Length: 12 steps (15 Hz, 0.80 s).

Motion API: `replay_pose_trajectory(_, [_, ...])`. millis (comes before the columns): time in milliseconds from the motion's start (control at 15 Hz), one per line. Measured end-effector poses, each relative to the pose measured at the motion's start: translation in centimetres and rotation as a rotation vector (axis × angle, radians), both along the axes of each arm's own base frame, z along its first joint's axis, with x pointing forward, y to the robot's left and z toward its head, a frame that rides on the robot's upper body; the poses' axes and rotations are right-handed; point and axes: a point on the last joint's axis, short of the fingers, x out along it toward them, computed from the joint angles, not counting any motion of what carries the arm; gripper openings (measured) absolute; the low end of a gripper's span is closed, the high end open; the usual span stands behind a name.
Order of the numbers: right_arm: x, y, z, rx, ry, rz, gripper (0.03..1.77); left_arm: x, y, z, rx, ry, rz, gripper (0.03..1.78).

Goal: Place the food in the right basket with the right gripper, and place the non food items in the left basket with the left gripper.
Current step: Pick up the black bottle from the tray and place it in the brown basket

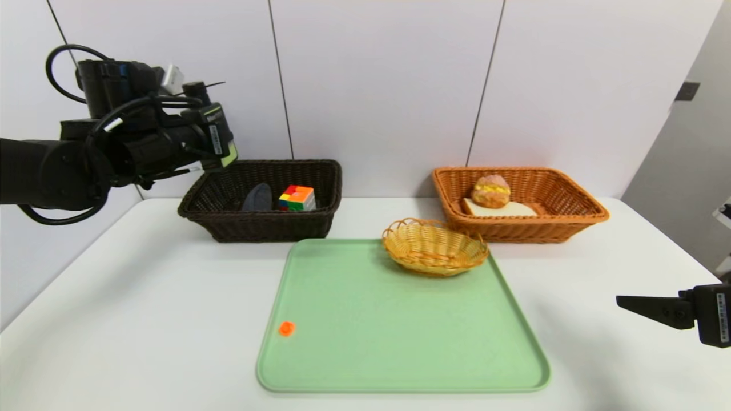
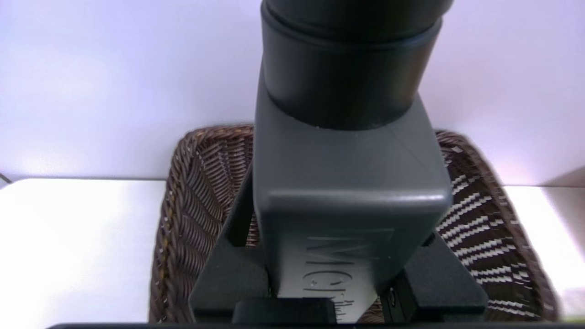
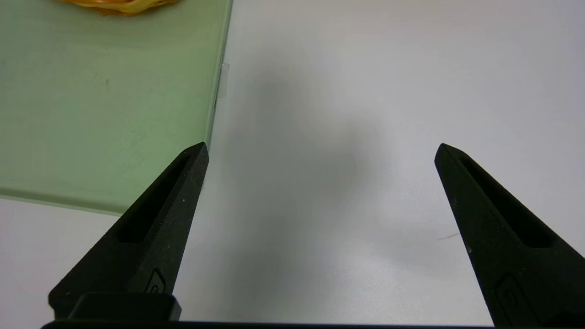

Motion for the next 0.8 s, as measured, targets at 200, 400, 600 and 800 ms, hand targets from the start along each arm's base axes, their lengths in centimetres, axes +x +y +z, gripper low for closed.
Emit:
replay_pose_trajectory(200, [0.0,0.0,0.0,0.0,0.002,-0.004,1.71,2.0,-0.1,-2.2,0.005,0.037,0.006,0.61])
replay_pose_trajectory(400, [0.0,0.0,-0.1,0.001,0.004,-0.003,1.71,3.3,-0.1,-4.0,0.013,0.078,0.009,0.61])
replay_pose_trajectory(600, [0.0,0.0,-0.2,0.002,0.006,-0.003,1.71,4.1,0.3,-5.3,0.03,0.107,0.021,0.61])
replay_pose_trajectory(800, [0.0,0.0,-0.2,0.003,0.01,-0.002,1.71,4.8,0.6,-6.3,0.05,0.116,0.026,0.61])
